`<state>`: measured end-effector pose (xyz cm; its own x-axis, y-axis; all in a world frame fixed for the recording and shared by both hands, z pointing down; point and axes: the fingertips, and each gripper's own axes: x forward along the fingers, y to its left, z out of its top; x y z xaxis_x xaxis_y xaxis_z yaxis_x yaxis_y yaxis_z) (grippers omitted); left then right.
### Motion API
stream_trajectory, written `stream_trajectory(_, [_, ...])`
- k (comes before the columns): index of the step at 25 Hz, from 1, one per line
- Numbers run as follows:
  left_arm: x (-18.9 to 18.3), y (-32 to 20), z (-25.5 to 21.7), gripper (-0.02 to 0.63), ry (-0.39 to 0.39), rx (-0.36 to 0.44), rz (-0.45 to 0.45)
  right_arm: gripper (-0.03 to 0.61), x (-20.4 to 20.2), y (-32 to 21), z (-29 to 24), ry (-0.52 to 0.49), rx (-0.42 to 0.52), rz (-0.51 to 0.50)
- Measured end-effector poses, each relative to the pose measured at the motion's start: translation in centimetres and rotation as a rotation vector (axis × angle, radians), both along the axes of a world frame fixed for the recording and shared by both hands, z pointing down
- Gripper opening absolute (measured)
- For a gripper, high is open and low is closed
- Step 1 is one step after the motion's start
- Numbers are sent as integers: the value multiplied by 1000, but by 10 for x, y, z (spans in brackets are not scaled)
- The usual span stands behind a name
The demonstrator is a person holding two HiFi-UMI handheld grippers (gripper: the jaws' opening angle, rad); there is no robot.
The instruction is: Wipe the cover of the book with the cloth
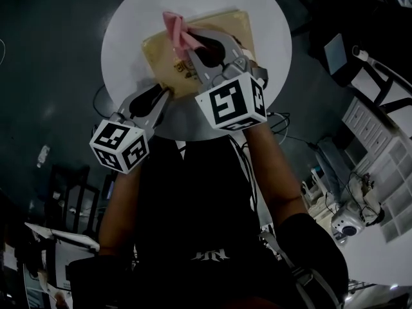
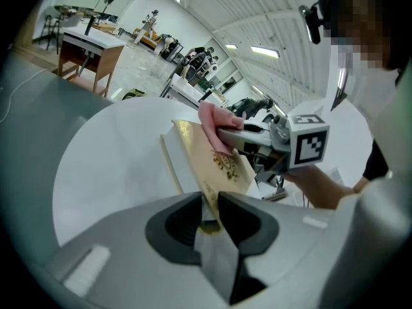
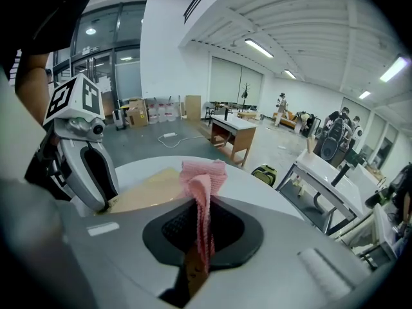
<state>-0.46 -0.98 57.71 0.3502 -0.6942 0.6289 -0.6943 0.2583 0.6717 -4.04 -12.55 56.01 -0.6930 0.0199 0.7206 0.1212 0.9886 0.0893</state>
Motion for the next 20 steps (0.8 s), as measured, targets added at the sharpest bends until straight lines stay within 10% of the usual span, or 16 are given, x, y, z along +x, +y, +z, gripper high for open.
stream_trajectory(20, [0,0,-1,83,-13,-6,-7,14,33,-57,-1,25,20,105])
